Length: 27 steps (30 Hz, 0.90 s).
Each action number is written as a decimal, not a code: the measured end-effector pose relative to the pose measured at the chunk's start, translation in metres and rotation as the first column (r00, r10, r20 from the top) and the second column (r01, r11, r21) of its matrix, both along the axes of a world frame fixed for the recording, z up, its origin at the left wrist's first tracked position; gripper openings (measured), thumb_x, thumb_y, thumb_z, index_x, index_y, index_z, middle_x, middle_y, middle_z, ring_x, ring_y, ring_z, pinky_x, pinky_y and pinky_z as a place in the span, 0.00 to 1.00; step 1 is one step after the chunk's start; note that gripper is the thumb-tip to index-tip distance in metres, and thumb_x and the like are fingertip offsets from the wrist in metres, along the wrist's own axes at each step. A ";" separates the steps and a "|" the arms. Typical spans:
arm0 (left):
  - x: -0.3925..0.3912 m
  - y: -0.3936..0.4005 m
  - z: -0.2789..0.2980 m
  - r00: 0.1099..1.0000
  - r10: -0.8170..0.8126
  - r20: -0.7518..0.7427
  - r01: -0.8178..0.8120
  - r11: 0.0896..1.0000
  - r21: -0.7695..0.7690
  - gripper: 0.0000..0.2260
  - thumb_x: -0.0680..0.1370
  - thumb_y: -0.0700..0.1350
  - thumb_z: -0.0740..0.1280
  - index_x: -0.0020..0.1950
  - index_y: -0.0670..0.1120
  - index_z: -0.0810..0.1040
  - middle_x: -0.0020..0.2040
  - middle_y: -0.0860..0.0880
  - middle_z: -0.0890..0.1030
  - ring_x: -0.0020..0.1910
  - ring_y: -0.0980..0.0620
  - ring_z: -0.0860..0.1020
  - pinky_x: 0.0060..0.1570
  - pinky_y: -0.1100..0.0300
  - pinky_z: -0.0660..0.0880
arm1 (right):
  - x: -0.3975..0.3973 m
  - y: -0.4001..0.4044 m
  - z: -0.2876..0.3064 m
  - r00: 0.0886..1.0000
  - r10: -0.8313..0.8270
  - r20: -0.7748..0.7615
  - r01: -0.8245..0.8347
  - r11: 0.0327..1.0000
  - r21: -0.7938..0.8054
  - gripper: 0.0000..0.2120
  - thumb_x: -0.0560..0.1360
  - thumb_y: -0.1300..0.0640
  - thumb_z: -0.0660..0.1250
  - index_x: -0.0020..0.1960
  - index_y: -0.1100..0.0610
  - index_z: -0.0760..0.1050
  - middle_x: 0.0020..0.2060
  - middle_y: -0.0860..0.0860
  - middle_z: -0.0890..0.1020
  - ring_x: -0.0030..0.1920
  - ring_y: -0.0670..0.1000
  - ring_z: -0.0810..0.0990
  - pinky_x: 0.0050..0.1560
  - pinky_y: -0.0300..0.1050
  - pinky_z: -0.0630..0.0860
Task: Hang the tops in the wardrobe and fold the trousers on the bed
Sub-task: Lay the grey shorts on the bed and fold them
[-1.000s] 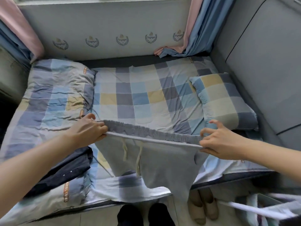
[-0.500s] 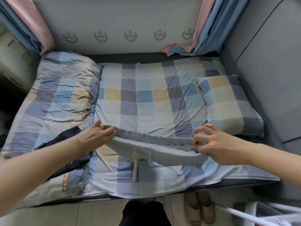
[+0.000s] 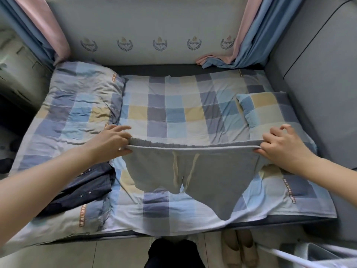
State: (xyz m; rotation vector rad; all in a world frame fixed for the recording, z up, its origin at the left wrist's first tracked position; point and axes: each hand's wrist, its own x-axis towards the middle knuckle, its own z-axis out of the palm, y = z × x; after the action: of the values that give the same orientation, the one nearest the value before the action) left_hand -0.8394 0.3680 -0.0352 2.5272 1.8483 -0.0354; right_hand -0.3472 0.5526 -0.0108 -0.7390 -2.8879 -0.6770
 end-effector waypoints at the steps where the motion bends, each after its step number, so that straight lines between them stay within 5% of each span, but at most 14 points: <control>1: -0.003 0.000 -0.001 0.991 0.082 0.104 -0.080 0.996 -0.027 0.09 0.69 0.49 0.78 0.35 0.47 0.83 0.48 0.50 0.85 0.61 0.45 0.79 0.60 0.48 0.74 | -0.002 0.001 0.000 0.998 -0.057 -0.014 0.057 0.998 -0.028 0.20 0.73 0.46 0.60 0.32 0.59 0.79 0.37 0.56 0.76 0.41 0.60 0.75 0.45 0.57 0.68; 4: -0.005 -0.001 -0.002 0.886 0.271 0.377 -0.274 0.961 -0.048 0.05 0.70 0.44 0.78 0.40 0.44 0.85 0.41 0.50 0.83 0.45 0.46 0.82 0.48 0.52 0.79 | -0.004 0.006 -0.002 0.964 -0.247 -0.093 0.218 0.944 -0.247 0.12 0.73 0.52 0.69 0.36 0.59 0.82 0.48 0.59 0.78 0.43 0.62 0.75 0.41 0.53 0.72; 7: -0.006 -0.008 -0.003 0.793 0.341 0.505 -0.385 0.923 -0.020 0.06 0.68 0.39 0.79 0.42 0.44 0.85 0.38 0.52 0.81 0.37 0.52 0.80 0.43 0.71 0.74 | -0.004 0.006 -0.006 0.921 -0.348 -0.175 0.181 0.780 -0.599 0.04 0.72 0.61 0.71 0.44 0.62 0.84 0.43 0.57 0.82 0.39 0.59 0.80 0.39 0.39 0.68; 11: -0.005 -0.026 -0.008 0.538 0.509 0.672 -0.465 0.844 -0.267 0.09 0.67 0.35 0.79 0.38 0.46 0.82 0.34 0.55 0.81 0.35 0.57 0.80 0.40 0.64 0.78 | -0.004 -0.012 -0.013 0.883 -0.438 -0.168 0.102 0.530 -0.842 0.03 0.73 0.64 0.71 0.44 0.59 0.83 0.35 0.53 0.83 0.36 0.53 0.80 0.37 0.39 0.70; 15: -0.005 -0.051 -0.026 0.436 0.676 0.594 -0.405 0.737 -0.541 0.09 0.66 0.34 0.79 0.38 0.41 0.79 0.31 0.53 0.80 0.34 0.54 0.79 0.34 0.68 0.74 | -0.006 -0.037 -0.023 0.866 -0.498 -0.044 0.088 0.238 -0.967 0.08 0.75 0.66 0.68 0.42 0.56 0.81 0.32 0.46 0.81 0.34 0.41 0.77 0.37 0.32 0.70; 19: -0.013 -0.074 -0.038 0.404 0.811 0.423 -0.197 0.529 -0.825 0.09 0.69 0.37 0.78 0.42 0.39 0.78 0.36 0.48 0.81 0.37 0.52 0.78 0.37 0.64 0.72 | -0.002 -0.044 -0.034 0.815 -0.560 0.148 0.108 -0.103 -0.989 0.05 0.78 0.62 0.64 0.47 0.61 0.78 0.38 0.53 0.79 0.43 0.47 0.78 0.47 0.41 0.77; 22: -0.018 -0.081 -0.042 0.254 0.915 0.312 -0.038 0.332 -0.942 0.09 0.71 0.37 0.76 0.47 0.37 0.79 0.44 0.42 0.84 0.44 0.47 0.81 0.42 0.59 0.77 | -0.009 -0.040 -0.040 0.761 -0.582 0.287 0.071 -0.365 -0.928 0.05 0.77 0.62 0.65 0.42 0.61 0.74 0.37 0.55 0.74 0.40 0.50 0.76 0.43 0.45 0.75; 24: -0.024 -0.075 -0.045 0.177 0.938 0.297 0.026 0.297 -0.954 0.10 0.71 0.37 0.75 0.51 0.36 0.81 0.50 0.38 0.84 0.49 0.43 0.82 0.45 0.55 0.79 | -0.019 -0.034 -0.043 0.715 -0.632 0.300 -0.018 -0.445 -0.895 0.08 0.75 0.63 0.64 0.37 0.57 0.71 0.35 0.54 0.70 0.36 0.49 0.72 0.38 0.43 0.69; 27: -0.038 -0.046 -0.060 0.061 0.938 0.342 0.018 0.342 -0.940 0.06 0.73 0.34 0.72 0.45 0.43 0.86 0.51 0.39 0.84 0.48 0.43 0.83 0.43 0.56 0.80 | -0.043 -0.011 -0.063 0.654 -0.706 0.272 -0.063 -0.410 -0.910 0.11 0.78 0.61 0.57 0.41 0.59 0.75 0.39 0.57 0.75 0.41 0.54 0.75 0.42 0.49 0.72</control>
State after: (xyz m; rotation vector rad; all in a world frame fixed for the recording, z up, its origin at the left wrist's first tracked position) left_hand -0.8769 0.3219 -0.0953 0.5693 1.4693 0.4524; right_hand -0.3902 0.5418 -0.0734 -1.6335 -1.6851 2.1003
